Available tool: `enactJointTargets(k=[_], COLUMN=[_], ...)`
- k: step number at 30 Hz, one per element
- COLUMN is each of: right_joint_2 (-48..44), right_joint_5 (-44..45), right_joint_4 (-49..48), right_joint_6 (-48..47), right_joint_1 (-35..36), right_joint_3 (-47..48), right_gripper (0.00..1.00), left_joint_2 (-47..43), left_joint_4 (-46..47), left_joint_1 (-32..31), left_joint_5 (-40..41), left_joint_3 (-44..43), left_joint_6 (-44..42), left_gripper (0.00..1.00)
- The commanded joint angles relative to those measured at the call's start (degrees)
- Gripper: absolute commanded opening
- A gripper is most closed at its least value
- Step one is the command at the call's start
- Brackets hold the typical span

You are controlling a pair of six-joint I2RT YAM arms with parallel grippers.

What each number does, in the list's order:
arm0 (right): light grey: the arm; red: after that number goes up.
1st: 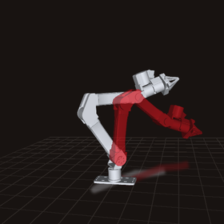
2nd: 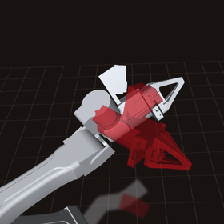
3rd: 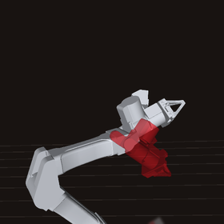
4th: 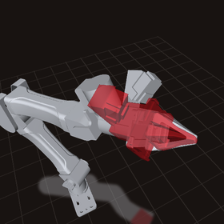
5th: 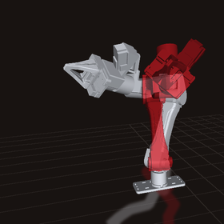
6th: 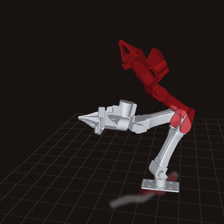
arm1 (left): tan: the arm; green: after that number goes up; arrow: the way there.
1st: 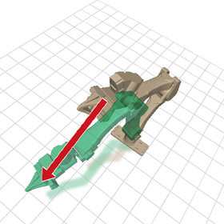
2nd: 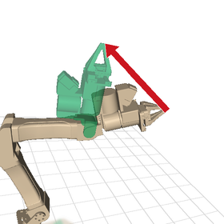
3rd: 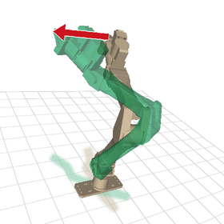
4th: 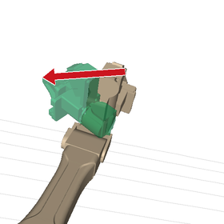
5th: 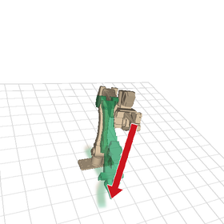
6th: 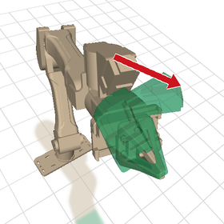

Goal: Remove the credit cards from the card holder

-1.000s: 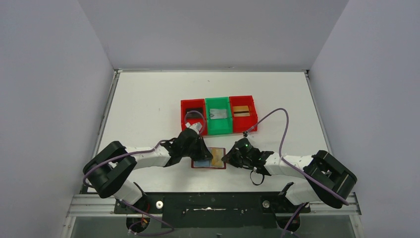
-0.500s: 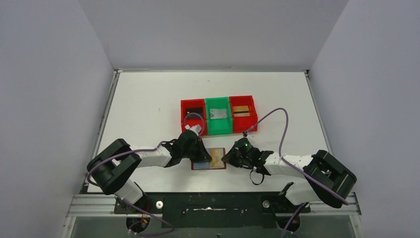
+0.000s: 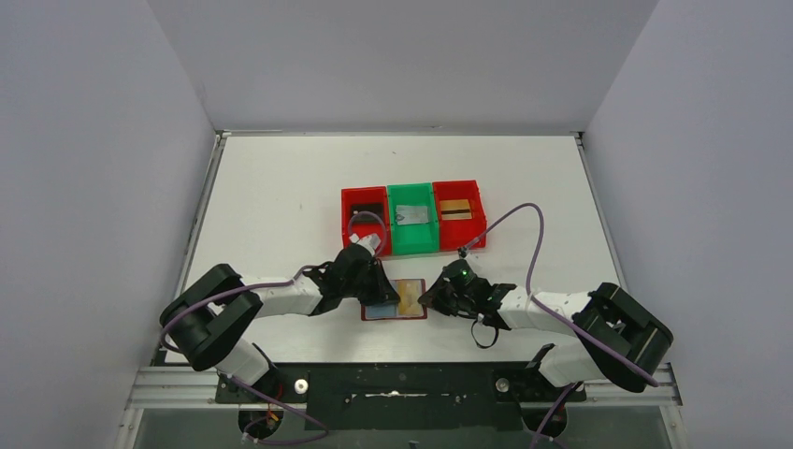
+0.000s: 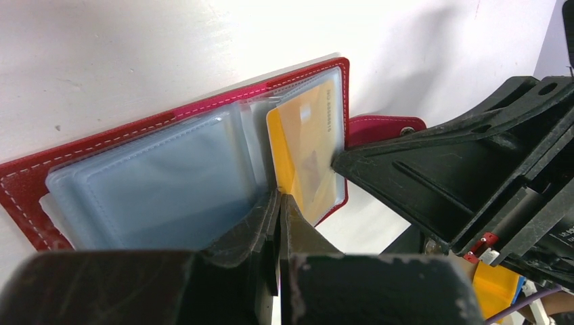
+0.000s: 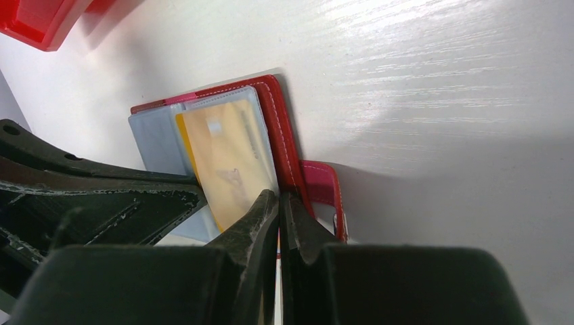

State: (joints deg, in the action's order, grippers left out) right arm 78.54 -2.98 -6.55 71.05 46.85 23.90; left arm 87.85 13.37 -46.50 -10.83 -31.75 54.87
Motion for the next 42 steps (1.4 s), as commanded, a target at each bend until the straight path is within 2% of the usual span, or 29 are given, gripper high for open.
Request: enactJointTargets(k=[1, 42], right_joint_2=[3.7, 4.1], right_joint_5=[3.2, 3.2], right_joint_4=[4.6, 4.3], right_joint_6=[-0.5, 0.1], right_joint_1=[0.3, 0.4], right_joint_3=[-0.6, -0.1], right_gripper=[0.00, 0.00], left_joint_2=[-2.7, -8.1], left_joint_4=[4.5, 0.7], left_joint_1=[-0.6, 1.3], left_joint_5=[-6.4, -2.5], left_joint_3=[-2.7, 3.2], left_joint_6=[0.2, 1.1], left_gripper=[0.00, 0.00])
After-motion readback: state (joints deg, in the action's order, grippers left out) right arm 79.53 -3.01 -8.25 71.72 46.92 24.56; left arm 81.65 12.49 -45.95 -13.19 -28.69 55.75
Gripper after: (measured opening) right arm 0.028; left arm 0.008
